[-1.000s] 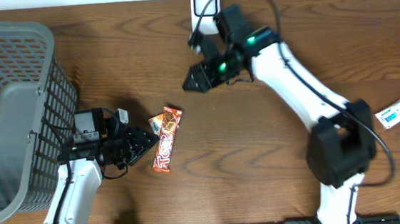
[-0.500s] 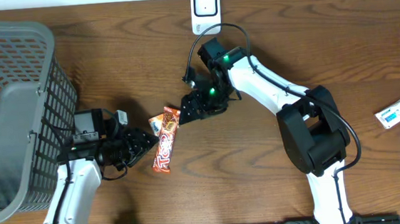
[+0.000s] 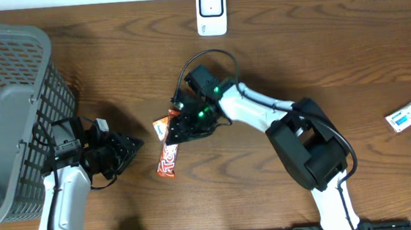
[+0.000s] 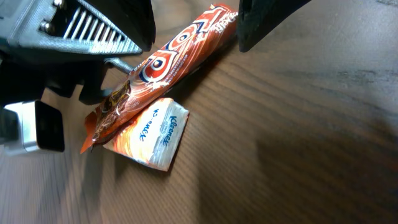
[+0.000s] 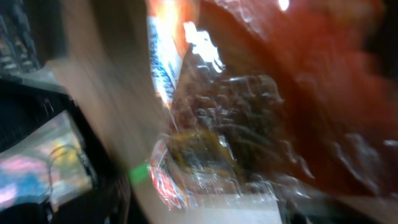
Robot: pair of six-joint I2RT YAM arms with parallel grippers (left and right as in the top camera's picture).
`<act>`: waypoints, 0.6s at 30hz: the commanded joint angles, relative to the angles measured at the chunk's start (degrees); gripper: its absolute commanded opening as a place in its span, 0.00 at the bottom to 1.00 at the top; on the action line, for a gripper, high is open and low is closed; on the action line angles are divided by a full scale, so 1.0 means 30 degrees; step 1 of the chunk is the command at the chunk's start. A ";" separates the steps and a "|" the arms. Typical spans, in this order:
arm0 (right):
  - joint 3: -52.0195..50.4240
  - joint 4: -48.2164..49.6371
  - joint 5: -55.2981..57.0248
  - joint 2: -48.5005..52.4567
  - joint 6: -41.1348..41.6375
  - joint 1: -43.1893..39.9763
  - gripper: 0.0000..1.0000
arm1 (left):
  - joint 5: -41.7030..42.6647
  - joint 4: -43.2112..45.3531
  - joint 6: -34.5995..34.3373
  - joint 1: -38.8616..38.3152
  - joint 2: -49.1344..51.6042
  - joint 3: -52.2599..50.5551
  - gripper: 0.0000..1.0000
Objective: Scan the item barcode
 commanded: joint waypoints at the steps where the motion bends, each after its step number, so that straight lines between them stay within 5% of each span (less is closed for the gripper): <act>1: -0.2011 0.2193 0.1428 0.0029 0.4342 0.0765 0.69 | -0.0393 -0.0007 0.0459 0.0189 -0.0197 0.0306 0.44; 2: -0.2331 0.2718 0.1894 0.0029 0.4918 0.0933 0.66 | -0.0393 -0.0007 0.0459 0.0189 -0.0197 0.0306 0.44; 4: -0.3031 0.3424 0.3016 0.0029 0.6120 0.1231 0.45 | -0.0393 -0.0007 0.0459 0.0189 -0.0197 0.0306 0.45; 6: -0.3279 0.3366 0.3541 0.0029 0.6200 0.1253 0.03 | -0.0393 -0.0015 0.0459 0.0189 -0.0197 0.0306 0.45; 14: -0.3308 0.3177 0.3927 -0.1137 0.4401 0.1166 0.01 | -0.0459 -0.0007 0.0459 0.0189 -0.0197 0.0306 0.55; 18: -0.3308 0.0554 0.7519 -0.4539 0.2732 0.1100 0.01 | -0.0459 0.0007 0.0459 0.0189 -0.0197 0.0306 0.63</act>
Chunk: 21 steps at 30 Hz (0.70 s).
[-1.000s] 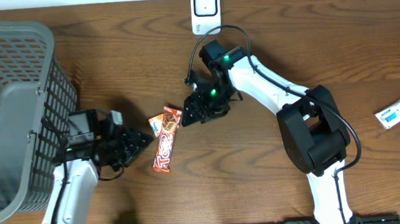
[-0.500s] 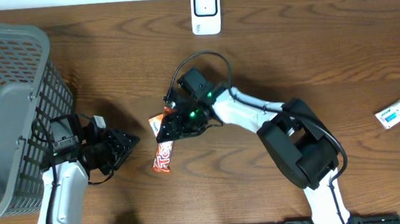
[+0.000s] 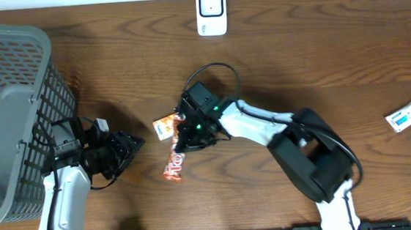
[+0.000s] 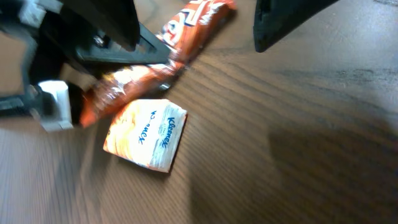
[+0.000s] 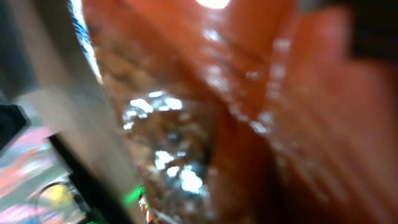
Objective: Scan the item barcode
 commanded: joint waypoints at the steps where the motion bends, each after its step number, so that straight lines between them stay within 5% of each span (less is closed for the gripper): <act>1: -0.0248 -0.1996 0.5486 -0.3468 -0.2397 -0.0029 0.01 | -0.0437 0.0015 0.0197 0.0153 -0.0197 0.0306 0.67; 7: -0.0248 -0.5013 1.3770 -0.8182 -0.6382 0.0168 0.01 | -0.0437 0.0007 0.0197 0.0153 -0.0189 0.0306 0.83; 12: -0.0248 -0.4634 1.3362 -1.0768 -0.8888 -0.0007 0.01 | -0.0437 0.0015 0.0197 0.0153 -0.0189 0.0299 0.83; 18: -0.0262 -0.3810 -0.1188 -1.1679 -1.3974 -0.1741 0.01 | -0.0444 0.0015 0.0197 0.0153 -0.0189 0.0306 0.84; 21: -0.0277 -0.4554 -0.8510 -1.1220 -1.8804 -0.3140 0.01 | -0.0444 0.0015 0.0197 0.0153 -0.0189 0.0299 0.84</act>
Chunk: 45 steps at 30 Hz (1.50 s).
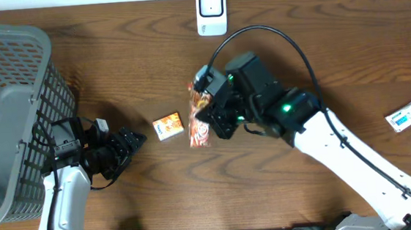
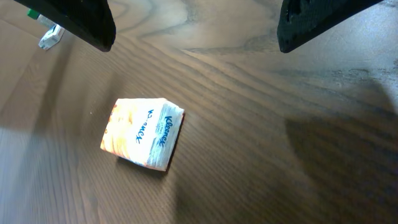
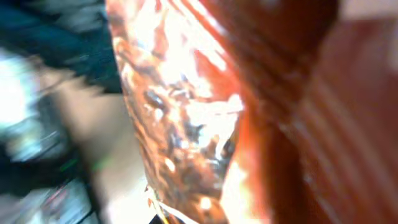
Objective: Scan the item barcode
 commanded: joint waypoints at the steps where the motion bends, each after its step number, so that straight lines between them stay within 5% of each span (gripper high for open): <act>1: 0.0117 -0.0627 -1.0805 0.0444 -0.6943 -0.1450 0.01 | -0.0255 0.0022 0.0168 0.0153 -0.0189 0.0299 0.84; 9: 0.0117 0.0335 -1.8790 0.3621 -1.4899 -0.3774 0.01 | -0.0255 0.0022 0.0168 0.0153 -0.0189 0.0299 0.84; 20: 0.0124 0.8306 -1.9409 0.6951 -1.4338 -0.4415 0.01 | -0.0255 0.0022 0.0168 0.0153 -0.0189 0.0299 0.84; 25: 0.0124 1.1315 -1.8950 0.7089 -1.6575 -0.4677 0.01 | -0.0255 0.0022 0.0168 0.0153 -0.0189 0.0306 0.84; 36: 0.0124 2.2433 -1.3799 0.7082 -1.6677 -0.4677 0.01 | -0.0255 0.0022 0.0168 0.0153 -0.0189 0.0299 0.85; 45: 0.0124 2.8866 -1.8170 0.7082 -1.6633 -0.4656 0.01 | -0.0255 0.0022 0.0168 0.0153 -0.0189 0.0299 0.84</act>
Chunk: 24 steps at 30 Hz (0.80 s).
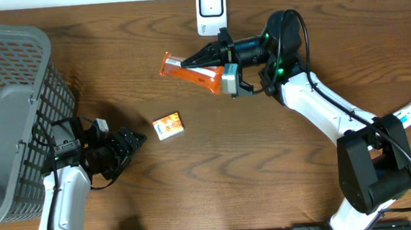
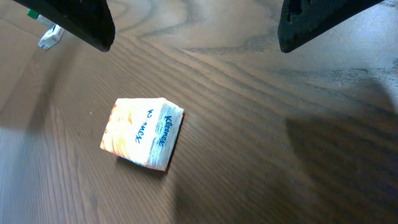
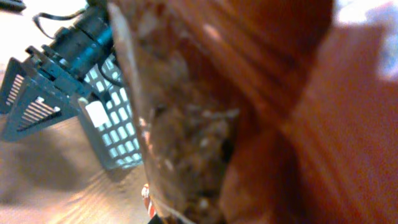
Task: Scan the item barcode
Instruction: 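Lift the bar with the right gripper toward the scanner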
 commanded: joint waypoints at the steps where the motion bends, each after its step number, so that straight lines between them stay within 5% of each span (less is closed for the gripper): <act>1: 0.0160 0.1698 -0.2251 0.0160 -0.0102 -0.0022 0.01 | -0.0240 0.0029 0.0168 0.0153 -0.0189 0.0299 0.84; 8: 0.0168 0.5799 -0.3140 0.0160 -0.0226 0.0080 0.01 | -0.0240 0.0022 0.0168 0.0153 -0.0189 0.0299 0.84; 24: 0.0168 0.9428 -0.3133 0.0160 0.1231 0.0597 0.01 | -0.0240 0.0022 0.0168 0.0153 -0.0189 0.0299 0.84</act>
